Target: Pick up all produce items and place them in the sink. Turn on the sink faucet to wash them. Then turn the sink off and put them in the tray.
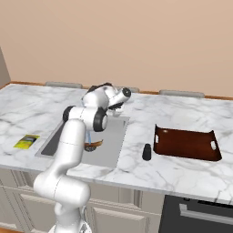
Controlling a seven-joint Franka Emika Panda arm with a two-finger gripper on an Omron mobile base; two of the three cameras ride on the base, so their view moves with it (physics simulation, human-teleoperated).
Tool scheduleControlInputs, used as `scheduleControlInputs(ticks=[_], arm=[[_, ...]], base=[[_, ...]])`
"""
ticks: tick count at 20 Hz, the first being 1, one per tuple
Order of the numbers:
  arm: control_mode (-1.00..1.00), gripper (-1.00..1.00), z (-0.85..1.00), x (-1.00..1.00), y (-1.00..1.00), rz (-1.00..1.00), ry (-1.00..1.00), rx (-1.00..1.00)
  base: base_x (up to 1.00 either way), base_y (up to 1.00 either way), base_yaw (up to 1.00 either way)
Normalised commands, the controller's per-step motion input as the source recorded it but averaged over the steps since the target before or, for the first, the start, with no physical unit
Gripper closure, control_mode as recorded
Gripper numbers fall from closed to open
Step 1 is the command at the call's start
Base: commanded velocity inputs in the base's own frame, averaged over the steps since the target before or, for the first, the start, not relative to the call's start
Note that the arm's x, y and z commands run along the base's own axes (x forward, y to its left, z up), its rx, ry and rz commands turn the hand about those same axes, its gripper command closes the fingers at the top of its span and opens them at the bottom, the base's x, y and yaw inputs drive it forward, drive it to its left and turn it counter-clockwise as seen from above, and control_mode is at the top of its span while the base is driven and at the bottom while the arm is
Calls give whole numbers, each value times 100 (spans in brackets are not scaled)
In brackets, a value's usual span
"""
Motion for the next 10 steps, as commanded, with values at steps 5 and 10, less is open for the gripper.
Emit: scheduleControlInputs(ticks=[5, 10], arm=[[-100, 100, 21, -46, 97, 0, 0, -2], [-100, 100, 9, -32, 97, 0, 0, -1]], base=[[0, 0, 0], [0, 0, 0]])
